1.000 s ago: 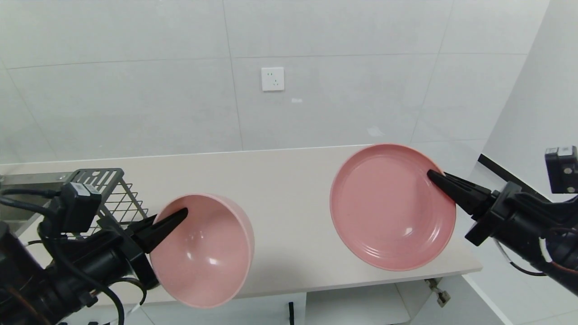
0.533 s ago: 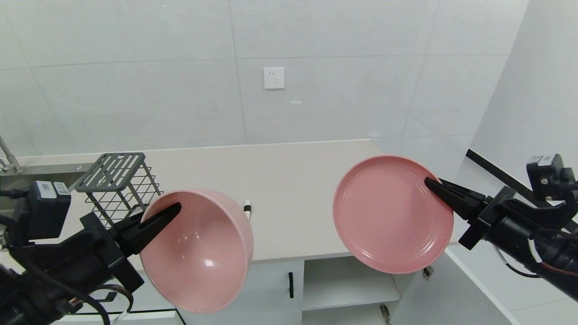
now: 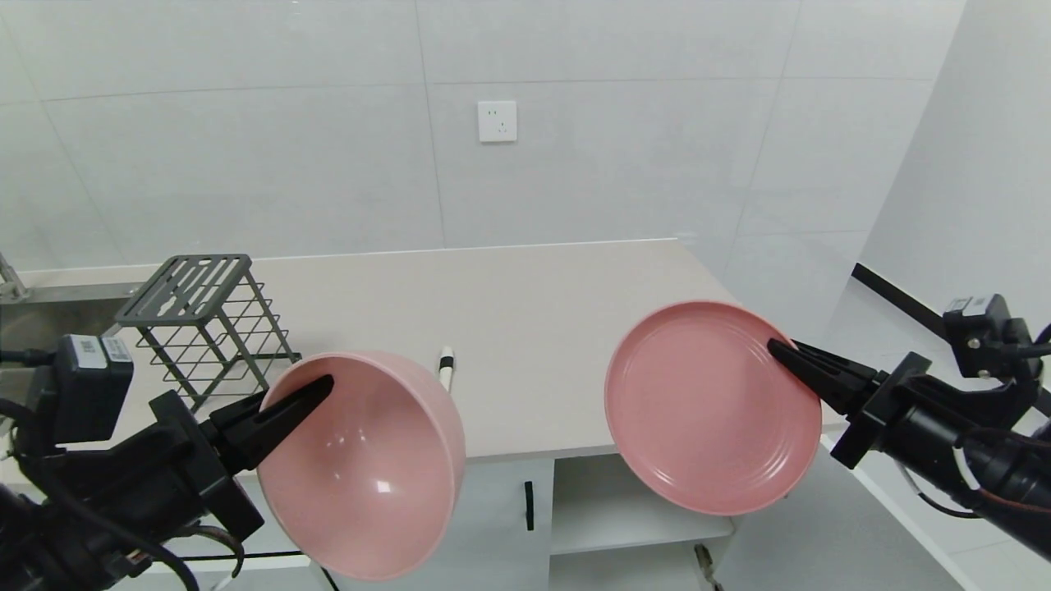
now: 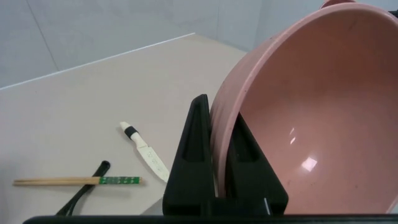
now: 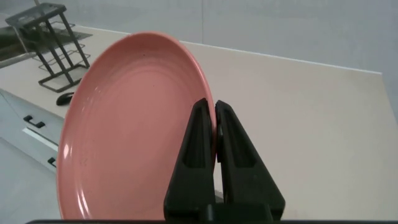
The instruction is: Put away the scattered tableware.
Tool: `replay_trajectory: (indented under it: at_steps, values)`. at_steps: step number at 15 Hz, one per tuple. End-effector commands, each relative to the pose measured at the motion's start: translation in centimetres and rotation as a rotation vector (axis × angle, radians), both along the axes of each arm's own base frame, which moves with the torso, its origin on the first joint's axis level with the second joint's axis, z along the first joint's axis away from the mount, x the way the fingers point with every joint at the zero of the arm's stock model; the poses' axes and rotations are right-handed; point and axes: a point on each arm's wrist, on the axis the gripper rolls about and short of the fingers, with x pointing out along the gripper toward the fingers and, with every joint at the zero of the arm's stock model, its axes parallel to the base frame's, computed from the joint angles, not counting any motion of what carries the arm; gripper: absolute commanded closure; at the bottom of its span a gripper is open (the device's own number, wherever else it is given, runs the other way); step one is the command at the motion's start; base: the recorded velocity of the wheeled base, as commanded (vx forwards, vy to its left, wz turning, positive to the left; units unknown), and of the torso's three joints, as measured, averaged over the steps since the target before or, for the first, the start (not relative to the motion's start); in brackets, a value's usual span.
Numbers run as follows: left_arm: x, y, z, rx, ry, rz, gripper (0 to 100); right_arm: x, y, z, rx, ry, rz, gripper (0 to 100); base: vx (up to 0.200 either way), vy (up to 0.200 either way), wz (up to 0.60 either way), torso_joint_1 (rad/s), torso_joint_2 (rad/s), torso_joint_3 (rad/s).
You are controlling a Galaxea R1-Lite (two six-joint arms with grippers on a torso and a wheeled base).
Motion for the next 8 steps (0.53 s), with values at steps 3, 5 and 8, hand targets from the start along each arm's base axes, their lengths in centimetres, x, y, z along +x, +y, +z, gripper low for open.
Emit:
replay_trajectory:
  at_steps: [3,5,8]
  values:
    - [-0.1,-0.4,-0.5,0.029,0.009,-0.024,100,-0.4,0.0,-0.8,-0.066,0.004,0.005,100,0.0,0.0,0.0,-0.209,0.43,0.207]
    - [0.0,-0.4,-0.6,0.033,0.018,-0.024,100,-0.6,0.1,-1.7,-0.108,0.028,0.015,100,0.0,0.0,0.0,-0.261,0.53,0.259]
    - [0.1,-0.5,-0.8,0.037,0.031,-0.024,100,-0.8,0.2,-2.5,-0.126,0.068,0.029,100,0.0,0.0,0.0,-0.276,0.56,0.273]
